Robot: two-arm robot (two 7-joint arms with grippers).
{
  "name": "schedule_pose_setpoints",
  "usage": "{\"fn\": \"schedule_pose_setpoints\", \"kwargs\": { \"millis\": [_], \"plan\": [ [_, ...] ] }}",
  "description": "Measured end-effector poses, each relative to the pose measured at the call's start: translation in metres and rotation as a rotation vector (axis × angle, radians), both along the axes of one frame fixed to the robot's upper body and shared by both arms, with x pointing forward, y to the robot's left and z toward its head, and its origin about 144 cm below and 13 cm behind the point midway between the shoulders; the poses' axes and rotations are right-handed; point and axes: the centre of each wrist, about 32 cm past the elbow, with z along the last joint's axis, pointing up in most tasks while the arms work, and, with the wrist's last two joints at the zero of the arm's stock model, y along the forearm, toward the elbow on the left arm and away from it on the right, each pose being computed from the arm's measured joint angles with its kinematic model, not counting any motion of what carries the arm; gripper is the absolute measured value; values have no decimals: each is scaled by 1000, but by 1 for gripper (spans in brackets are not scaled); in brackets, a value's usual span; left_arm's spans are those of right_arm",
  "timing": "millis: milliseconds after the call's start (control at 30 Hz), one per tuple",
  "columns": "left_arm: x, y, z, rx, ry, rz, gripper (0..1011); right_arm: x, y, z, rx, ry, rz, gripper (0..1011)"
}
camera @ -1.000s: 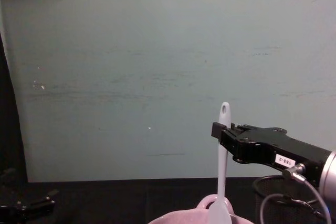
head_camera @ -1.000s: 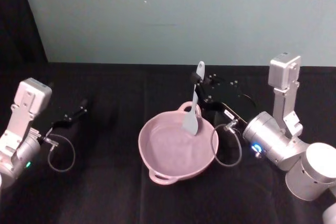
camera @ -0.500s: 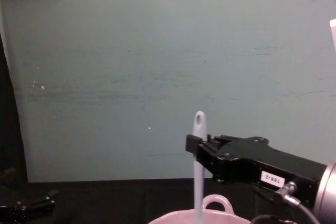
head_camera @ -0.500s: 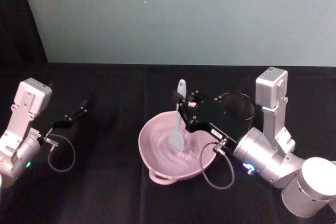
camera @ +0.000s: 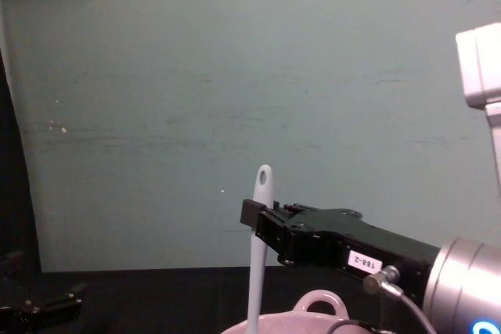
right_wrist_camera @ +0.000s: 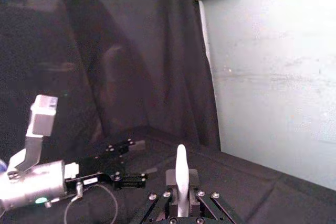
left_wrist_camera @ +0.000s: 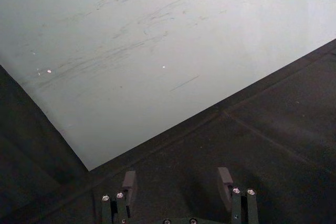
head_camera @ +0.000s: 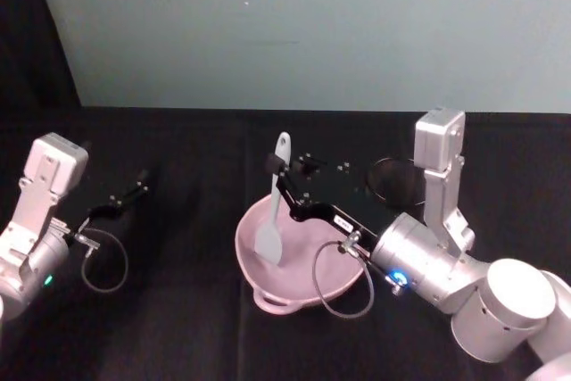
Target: Use the one hand to pick up the spoon and stir the clear water in the bowl.
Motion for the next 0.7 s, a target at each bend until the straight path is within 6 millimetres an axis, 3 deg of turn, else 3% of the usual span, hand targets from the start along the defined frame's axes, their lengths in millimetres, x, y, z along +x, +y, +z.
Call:
{"fn": "schedule_pose_setpoints", "kwargs": {
  "millis": [233,700],
  "plan": [
    [0,0,0,0,0,0,1005,15,-1,-4,36,46,-28,119],
    [0,0,0,0,0,0,1005,23,-31,-1,-3,-11,-161,119]
  ]
}}
